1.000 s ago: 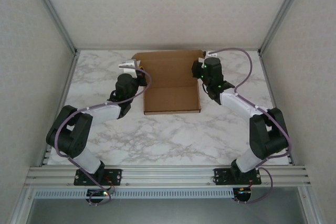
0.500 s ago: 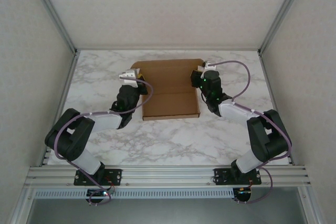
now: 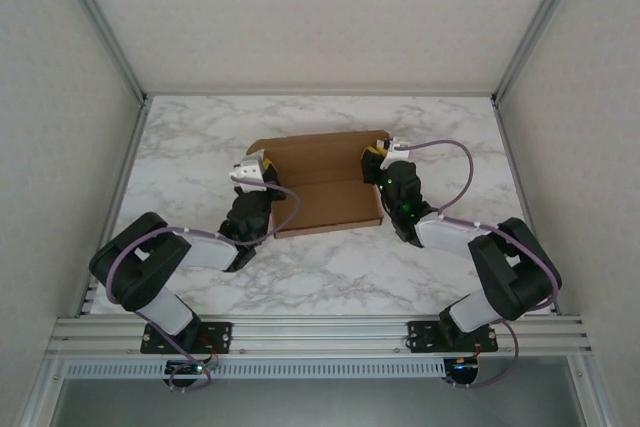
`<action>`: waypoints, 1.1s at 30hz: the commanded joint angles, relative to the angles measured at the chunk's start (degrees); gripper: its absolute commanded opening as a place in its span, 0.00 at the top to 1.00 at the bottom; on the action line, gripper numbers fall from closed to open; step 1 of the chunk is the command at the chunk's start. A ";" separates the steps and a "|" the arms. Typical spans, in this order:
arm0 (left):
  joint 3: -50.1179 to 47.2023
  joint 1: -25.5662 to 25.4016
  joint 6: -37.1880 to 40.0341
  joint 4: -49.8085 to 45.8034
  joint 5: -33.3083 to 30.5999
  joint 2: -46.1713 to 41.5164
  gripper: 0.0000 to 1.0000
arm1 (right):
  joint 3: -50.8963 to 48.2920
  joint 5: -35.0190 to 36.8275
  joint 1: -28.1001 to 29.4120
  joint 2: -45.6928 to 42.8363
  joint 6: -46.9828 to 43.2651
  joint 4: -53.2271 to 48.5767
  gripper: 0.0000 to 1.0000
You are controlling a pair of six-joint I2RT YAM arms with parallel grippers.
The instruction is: Fold the paper box
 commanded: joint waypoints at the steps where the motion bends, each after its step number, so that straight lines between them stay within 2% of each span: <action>1: -1.89 -3.59 -0.59 0.98 2.55 1.78 0.96 | -2.95 -4.41 2.92 -0.17 -0.34 0.82 0.78; 8: -4.02 -4.17 -6.46 2.57 2.84 2.42 0.92 | -5.03 -4.72 3.12 -1.09 -0.03 1.22 0.78; 14: -3.99 -4.22 -8.57 8.84 0.12 5.70 0.89 | -6.71 -1.64 4.09 0.24 4.75 6.30 0.77; 18: -0.97 -4.01 -5.42 11.97 -2.60 9.21 0.91 | -5.99 1.71 4.71 1.63 7.01 8.68 0.77; 25: 0.77 -3.66 -0.88 14.30 -0.63 11.26 0.92 | -4.67 1.83 5.17 1.70 4.83 6.44 0.76; 33: -3.33 -3.66 -2.25 15.44 -0.65 11.43 0.95 | -8.52 1.14 5.10 2.29 3.92 8.19 0.75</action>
